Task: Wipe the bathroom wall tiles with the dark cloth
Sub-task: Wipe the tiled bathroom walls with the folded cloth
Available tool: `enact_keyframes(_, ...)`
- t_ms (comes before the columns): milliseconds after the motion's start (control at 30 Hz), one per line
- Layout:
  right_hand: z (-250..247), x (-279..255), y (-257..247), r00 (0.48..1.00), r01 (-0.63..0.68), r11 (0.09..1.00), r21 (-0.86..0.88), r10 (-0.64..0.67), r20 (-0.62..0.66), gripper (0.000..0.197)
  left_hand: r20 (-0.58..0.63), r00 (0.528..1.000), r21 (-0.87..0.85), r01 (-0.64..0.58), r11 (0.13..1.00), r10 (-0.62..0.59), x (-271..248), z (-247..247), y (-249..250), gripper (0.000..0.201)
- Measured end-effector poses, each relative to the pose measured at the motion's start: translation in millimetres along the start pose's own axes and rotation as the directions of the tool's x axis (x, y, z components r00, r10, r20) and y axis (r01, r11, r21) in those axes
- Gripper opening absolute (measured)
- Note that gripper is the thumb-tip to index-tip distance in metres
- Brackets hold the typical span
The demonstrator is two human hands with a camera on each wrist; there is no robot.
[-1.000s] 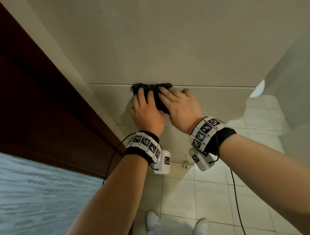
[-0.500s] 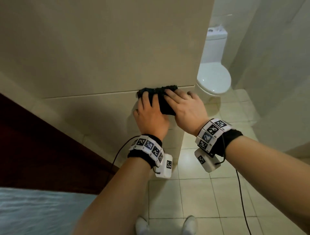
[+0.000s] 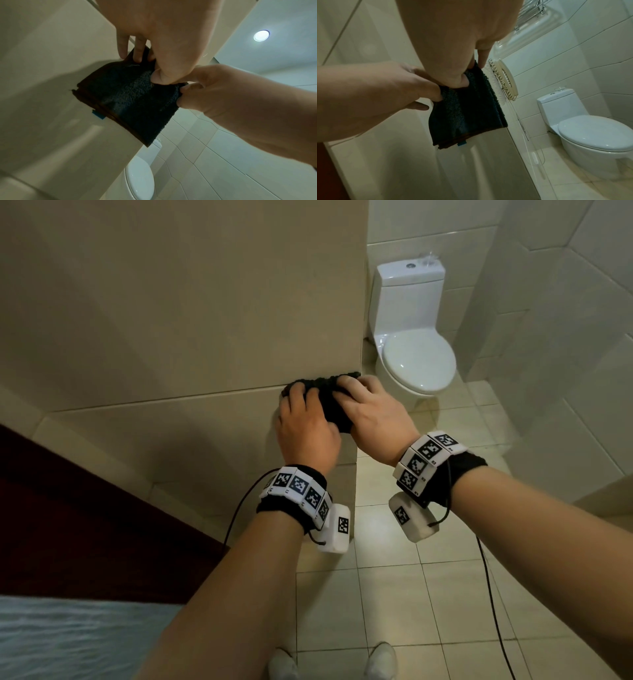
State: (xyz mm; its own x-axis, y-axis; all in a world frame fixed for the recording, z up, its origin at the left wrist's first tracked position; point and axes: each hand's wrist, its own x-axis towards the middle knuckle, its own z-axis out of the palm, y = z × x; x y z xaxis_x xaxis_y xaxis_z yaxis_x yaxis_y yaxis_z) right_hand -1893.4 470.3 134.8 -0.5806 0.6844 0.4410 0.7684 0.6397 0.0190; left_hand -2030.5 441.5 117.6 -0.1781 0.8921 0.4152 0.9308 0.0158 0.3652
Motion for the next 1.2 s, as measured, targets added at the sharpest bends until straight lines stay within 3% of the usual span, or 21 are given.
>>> enact_keyframes(333, -4, 2, -8, 0.996, -0.001, 1.000, 0.026, 0.004, -0.095, 0.062, -0.191, 0.980, -0.054, -0.059, 0.997, 0.048, 7, -21, 0, 0.055)
enact_keyframes(667, -25, 31, -13, 0.978, -0.115, 0.985, -0.126, 0.090, -0.185, 0.070, -0.203, 0.973, 0.232, -0.063, 0.971, 0.111, 22, -40, -11, 0.078)
enact_keyframes(833, -38, 46, -8, 0.966, -0.131, 0.977, -0.169, 0.088, -0.244, 0.068, -0.233, 0.959, 0.326, -0.079, 0.942, 0.161, 41, -64, -12, 0.079)
enact_keyframes(1200, -115, 105, 6, 0.892, -0.164, 0.976, -0.140, 0.086, -0.443, 0.067, -0.340, 0.908, 0.381, -0.106, 0.918, 0.246, 102, -141, 25, 0.085)
